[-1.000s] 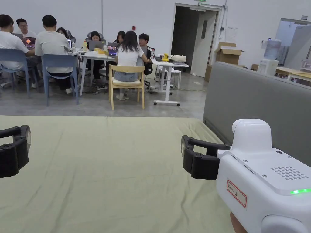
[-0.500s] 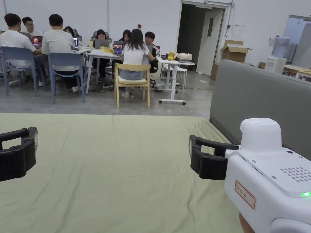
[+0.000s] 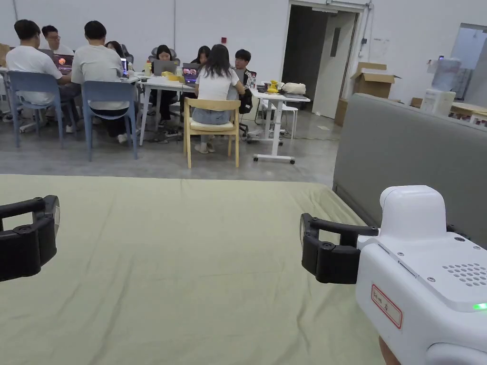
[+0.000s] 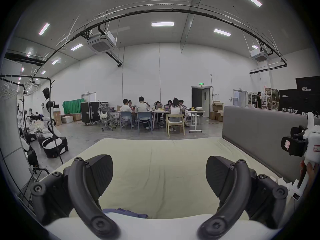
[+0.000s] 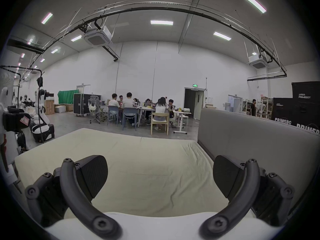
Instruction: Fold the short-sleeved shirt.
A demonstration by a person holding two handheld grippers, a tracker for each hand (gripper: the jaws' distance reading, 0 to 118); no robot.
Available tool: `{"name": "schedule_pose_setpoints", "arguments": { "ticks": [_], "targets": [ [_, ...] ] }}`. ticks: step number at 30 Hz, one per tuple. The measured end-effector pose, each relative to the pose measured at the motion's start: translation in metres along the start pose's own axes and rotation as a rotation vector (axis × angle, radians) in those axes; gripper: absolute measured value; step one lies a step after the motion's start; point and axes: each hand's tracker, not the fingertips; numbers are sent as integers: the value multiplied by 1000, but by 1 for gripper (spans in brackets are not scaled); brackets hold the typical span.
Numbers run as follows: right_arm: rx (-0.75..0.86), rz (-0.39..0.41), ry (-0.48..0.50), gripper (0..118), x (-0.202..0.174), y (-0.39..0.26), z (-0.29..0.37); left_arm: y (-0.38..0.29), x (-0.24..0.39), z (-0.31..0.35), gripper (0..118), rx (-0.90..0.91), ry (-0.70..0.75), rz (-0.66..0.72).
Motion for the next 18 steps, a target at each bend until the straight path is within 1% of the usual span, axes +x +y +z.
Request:
{"name": "schedule_pose_setpoints", "arguments": {
  "ticks": [5,10,18],
  "targets": [
    [4,11,-5,118,0,2,1,-1,-1,-1,114,-10,0,-4],
    [12,-10,8,118,2,3,2,-1,-3,-1,114,-14,1,3],
    [18,-17,29,118,2,4,2,0,-5,-1,114,-17,7,2]
  ]
}}
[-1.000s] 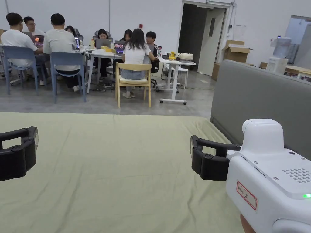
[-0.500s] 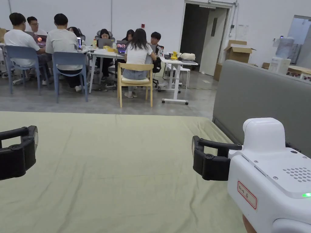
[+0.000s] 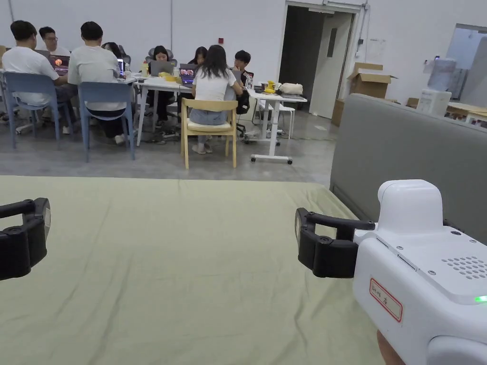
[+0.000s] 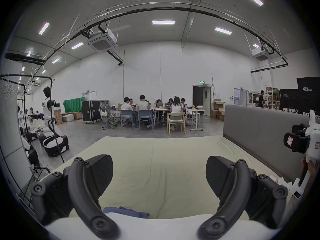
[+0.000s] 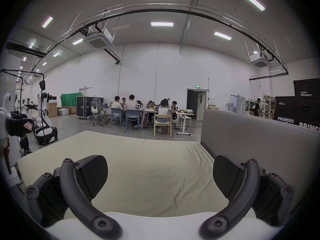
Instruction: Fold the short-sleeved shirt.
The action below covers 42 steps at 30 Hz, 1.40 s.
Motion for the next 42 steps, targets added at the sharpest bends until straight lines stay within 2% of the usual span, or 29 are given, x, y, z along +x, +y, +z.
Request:
{"name": "schedule_pose_setpoints", "arguments": {
  "ticks": [6,9,13,17,20,23,26,30,35,37,39,42],
  "targets": [
    [-28,-12,25,118,-2,-1,-2,-2,-1,-2,114,-7,-2,4],
    [-25,13,9,118,-4,-8,-4,-3,-1,-4,114,-16,-6,2],
    [37,29,-96,118,-8,-14,-2,-6,1,-7,114,-30,-16,-4],
    [17,-4,30,118,0,-14,-4,-9,2,-9,114,-39,-23,-5],
    [10,12,-12,118,-1,-11,-8,-10,2,-10,114,-39,-28,4],
    [-17,9,-4,118,-1,-6,-11,-9,1,-11,114,-34,-31,22],
    [-30,-101,18,118,1,-5,-12,-8,1,-12,114,-39,-30,23],
    [-114,-236,-7,118,1,-6,-14,-7,3,-12,114,-39,-24,23],
    [-133,-231,-35,118,-5,-6,-15,-7,2,-12,114,-35,-35,50],
    [-112,-239,-4,118,-2,-9,-15,-7,1,-11,114,-37,-34,51],
    [-85,-279,46,118,2,-10,-14,-7,0,-10,114,-35,-33,52],
    [-103,-344,51,118,11,-7,-15,-6,-2,-10,114,-35,-29,55]
  ]
}}
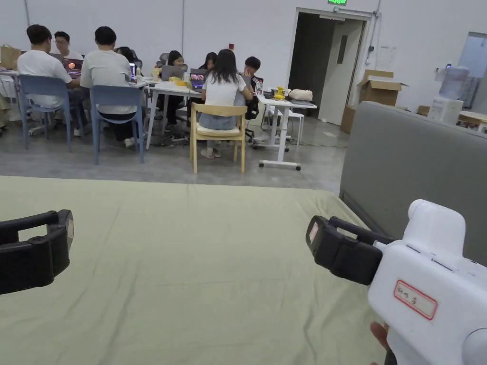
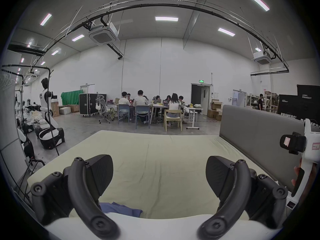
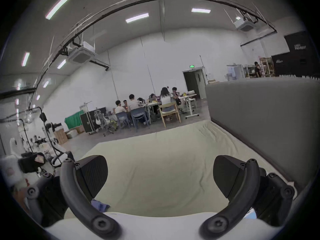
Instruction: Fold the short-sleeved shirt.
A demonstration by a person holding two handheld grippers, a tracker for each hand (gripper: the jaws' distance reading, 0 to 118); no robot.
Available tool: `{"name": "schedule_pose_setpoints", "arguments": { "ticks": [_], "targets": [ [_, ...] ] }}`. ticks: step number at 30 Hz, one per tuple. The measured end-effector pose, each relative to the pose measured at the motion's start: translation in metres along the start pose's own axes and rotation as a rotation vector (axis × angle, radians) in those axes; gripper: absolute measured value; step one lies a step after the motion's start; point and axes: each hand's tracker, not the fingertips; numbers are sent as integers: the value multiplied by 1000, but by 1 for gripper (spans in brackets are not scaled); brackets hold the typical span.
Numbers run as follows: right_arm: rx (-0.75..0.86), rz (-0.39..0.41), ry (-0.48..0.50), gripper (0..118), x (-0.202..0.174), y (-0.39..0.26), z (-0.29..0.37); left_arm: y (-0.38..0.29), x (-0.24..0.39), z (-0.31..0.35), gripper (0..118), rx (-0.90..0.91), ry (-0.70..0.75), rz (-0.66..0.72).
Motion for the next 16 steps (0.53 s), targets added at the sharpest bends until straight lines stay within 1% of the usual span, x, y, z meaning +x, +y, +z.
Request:
{"name": "schedule_pose_setpoints", "arguments": {
  "ticks": [1,3,4,5,6,7,8,9,11,14,16],
  "targets": [
    [-8,-29,0,118,3,2,2,0,-1,0,114,1,2,1],
    [-20,-46,21,118,7,2,4,1,-1,0,114,2,7,1],
    [-13,-59,57,118,9,1,4,1,-1,0,114,2,10,2],
    [7,-46,107,118,10,-1,4,2,-1,-1,114,1,12,2],
    [25,-8,126,118,11,-3,4,2,-1,-2,114,-1,13,3],
    [42,41,89,118,8,-4,5,2,-1,-2,114,-5,13,4],
    [56,91,20,118,2,-6,6,2,-2,-2,114,-7,14,5],
    [61,135,-28,118,-2,-6,7,2,-2,-2,114,-4,15,5],
    [65,198,-61,118,-5,-5,6,1,-3,0,114,15,34,7],
    [62,212,-61,118,-8,-6,5,0,-2,1,114,34,55,-4],
    [65,216,-65,118,-8,-6,4,0,-2,0,117,26,55,-12]
  ]
}}
